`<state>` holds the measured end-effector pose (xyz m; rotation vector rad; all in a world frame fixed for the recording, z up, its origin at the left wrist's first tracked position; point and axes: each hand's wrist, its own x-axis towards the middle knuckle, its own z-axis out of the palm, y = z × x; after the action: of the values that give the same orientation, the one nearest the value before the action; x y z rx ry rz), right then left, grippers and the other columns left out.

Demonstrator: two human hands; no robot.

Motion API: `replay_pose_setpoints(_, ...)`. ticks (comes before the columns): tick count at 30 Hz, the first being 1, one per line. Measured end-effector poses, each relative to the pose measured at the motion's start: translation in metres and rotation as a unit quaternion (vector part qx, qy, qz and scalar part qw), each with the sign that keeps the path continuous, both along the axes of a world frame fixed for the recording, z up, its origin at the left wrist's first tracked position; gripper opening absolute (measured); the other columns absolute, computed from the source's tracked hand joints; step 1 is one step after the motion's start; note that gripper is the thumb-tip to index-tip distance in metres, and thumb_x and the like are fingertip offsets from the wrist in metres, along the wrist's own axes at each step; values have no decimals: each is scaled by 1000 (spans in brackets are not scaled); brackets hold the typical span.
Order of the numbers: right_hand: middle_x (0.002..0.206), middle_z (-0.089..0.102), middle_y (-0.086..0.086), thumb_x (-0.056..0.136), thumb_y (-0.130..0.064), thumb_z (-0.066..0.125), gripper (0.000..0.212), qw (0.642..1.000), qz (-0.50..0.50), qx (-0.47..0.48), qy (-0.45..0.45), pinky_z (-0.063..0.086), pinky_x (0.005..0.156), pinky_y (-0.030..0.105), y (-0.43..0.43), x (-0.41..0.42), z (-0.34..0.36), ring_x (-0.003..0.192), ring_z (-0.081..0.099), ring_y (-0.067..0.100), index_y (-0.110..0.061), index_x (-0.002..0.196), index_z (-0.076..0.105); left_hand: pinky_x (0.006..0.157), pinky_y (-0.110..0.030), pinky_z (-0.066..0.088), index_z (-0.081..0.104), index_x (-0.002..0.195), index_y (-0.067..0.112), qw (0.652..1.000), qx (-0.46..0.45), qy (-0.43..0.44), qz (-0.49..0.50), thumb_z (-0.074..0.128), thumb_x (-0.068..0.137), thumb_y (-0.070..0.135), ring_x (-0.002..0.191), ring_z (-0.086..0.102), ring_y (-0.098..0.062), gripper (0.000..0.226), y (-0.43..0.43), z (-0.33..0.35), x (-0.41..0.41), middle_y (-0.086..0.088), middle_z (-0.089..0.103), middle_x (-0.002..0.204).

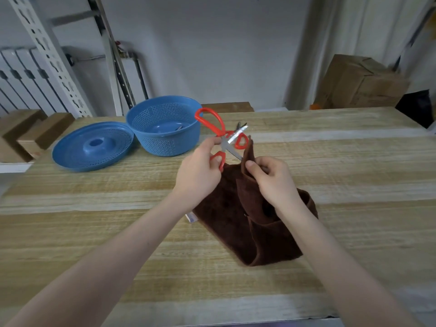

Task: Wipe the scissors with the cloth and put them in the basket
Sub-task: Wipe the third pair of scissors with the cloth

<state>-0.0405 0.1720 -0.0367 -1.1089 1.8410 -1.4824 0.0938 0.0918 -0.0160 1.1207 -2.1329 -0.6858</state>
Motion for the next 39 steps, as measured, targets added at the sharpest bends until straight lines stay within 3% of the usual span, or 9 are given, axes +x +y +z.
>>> replay_pose_setpoints(6,87,73,16,98,-21,56,27,983,-53,-17,-175,56,88,48,1,-7,-1,87,70,31,-9,80,72,84,-45,51,49,130,25,1000,18,17,3,48,93,11,85,63,-32,40,-7,1,3,-6,68,83)
replay_pose_setpoints(9,94,73,16,101,-21,50,28,971,-38,-50,-231,56,86,40,-10,8,10,91,70,28,-8,90,72,82,-43,49,49,132,25,1000,-10,12,-27,49,92,8,88,63,-32,43,8,-1,-3,0,66,84)
replay_pose_setpoints(13,81,71,14,96,-22,59,24,987,2,-33,-158,52,75,41,-19,22,11,79,68,26,-5,86,72,82,-46,50,46,136,25,998,-37,-5,-56,45,89,5,100,64,-33,51,18,-3,-7,-5,70,107)
replay_pose_setpoints(16,80,69,22,94,-21,61,26,992,-27,-48,-111,52,75,47,-21,24,7,76,66,31,0,82,70,80,-46,50,44,138,27,997,-46,-23,-60,44,90,5,97,63,-32,53,20,-2,-6,-5,69,103)
replay_pose_setpoints(22,74,65,21,93,-22,64,32,990,-33,-44,-132,47,67,34,-10,15,5,69,61,24,9,83,66,82,-41,49,48,133,30,996,-40,-39,-70,53,93,13,95,63,-28,44,15,-4,-6,4,61,89)
replay_pose_setpoints(26,79,68,26,92,-21,66,29,991,-42,-27,-126,52,72,44,-1,10,2,72,65,37,4,80,69,80,-41,49,50,132,27,999,-22,-9,-46,52,94,12,88,63,-28,41,9,-6,-7,5,60,79)
replay_pose_setpoints(30,80,71,20,91,-22,67,24,993,-51,-7,-109,54,77,42,5,6,4,76,68,29,-7,74,73,82,-42,49,50,132,26,999,-23,-5,-42,51,94,11,88,63,-29,41,6,-4,-9,1,64,80)
replay_pose_setpoints(34,78,75,9,92,-23,65,23,985,-74,1,-158,57,83,41,16,-7,2,81,73,24,-15,73,74,85,-45,51,49,130,24,999,12,16,25,47,93,12,89,65,-36,39,-20,-1,4,-9,69,91)
replay_pose_setpoints(39,84,76,-1,99,-34,53,25,953,-136,-36,-269,57,78,31,7,-16,15,87,72,18,-17,91,69,85,-41,51,49,131,29,998,2,-16,-62,49,92,9,78,62,-24,43,-15,0,7,-1,66,84)
